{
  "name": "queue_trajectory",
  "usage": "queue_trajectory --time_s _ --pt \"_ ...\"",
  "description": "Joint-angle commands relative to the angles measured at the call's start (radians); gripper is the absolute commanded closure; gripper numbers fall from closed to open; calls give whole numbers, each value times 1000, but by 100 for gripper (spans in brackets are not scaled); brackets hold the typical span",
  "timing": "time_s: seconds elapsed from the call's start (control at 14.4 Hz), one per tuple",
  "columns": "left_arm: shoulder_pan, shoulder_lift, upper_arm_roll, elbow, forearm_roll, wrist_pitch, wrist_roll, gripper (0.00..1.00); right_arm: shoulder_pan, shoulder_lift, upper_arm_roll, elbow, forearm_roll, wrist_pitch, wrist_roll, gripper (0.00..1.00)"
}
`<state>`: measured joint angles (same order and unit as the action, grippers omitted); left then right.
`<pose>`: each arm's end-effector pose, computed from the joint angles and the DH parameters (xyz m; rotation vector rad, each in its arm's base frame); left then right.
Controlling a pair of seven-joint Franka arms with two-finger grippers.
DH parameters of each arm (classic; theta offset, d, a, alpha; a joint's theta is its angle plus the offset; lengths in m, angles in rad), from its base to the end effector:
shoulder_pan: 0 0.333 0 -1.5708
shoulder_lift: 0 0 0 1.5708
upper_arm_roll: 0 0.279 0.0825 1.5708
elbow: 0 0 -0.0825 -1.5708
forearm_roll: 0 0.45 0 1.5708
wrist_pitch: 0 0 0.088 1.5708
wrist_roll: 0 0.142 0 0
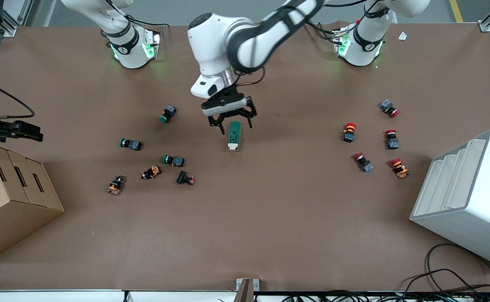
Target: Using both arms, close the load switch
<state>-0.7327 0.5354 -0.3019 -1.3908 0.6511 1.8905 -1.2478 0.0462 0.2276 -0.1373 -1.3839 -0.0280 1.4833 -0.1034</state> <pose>0.4661 -0.5967 0.3323 -2.8771 -0.0590 -0.6127 0.6626 -0.0572 0.4997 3.0883 0.0203 -0.2028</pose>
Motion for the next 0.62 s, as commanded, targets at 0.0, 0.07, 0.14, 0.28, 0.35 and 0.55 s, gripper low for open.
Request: queue_trajectory --time_s 0.0,0.07,0.14,0.28,0.35,0.55 --pt "112 -127 -6 -36 -135 -48 271 0 -17 4 21 28 -15 -64 10 0" --pt "149 -158 -9 -36 -174 -65 366 0 -13 4 22 40 -15 -78 20 0" --pt "182 -184 -8 -36 -189 -83 420 0 -11 3 22 42 -10 -95 65 0" --pt "275 -233 -9 -43 -199 -105 490 0 -12 -1 25 43 16 -120 164 0" --pt "304 -247 -13 -43 -202 -111 557 0 -2 -1 30 43 8 -121 166 0" --pt "407 -291 -14 -39 -283 -155 714 0 75 -11 30 45 10 -135 174 0"
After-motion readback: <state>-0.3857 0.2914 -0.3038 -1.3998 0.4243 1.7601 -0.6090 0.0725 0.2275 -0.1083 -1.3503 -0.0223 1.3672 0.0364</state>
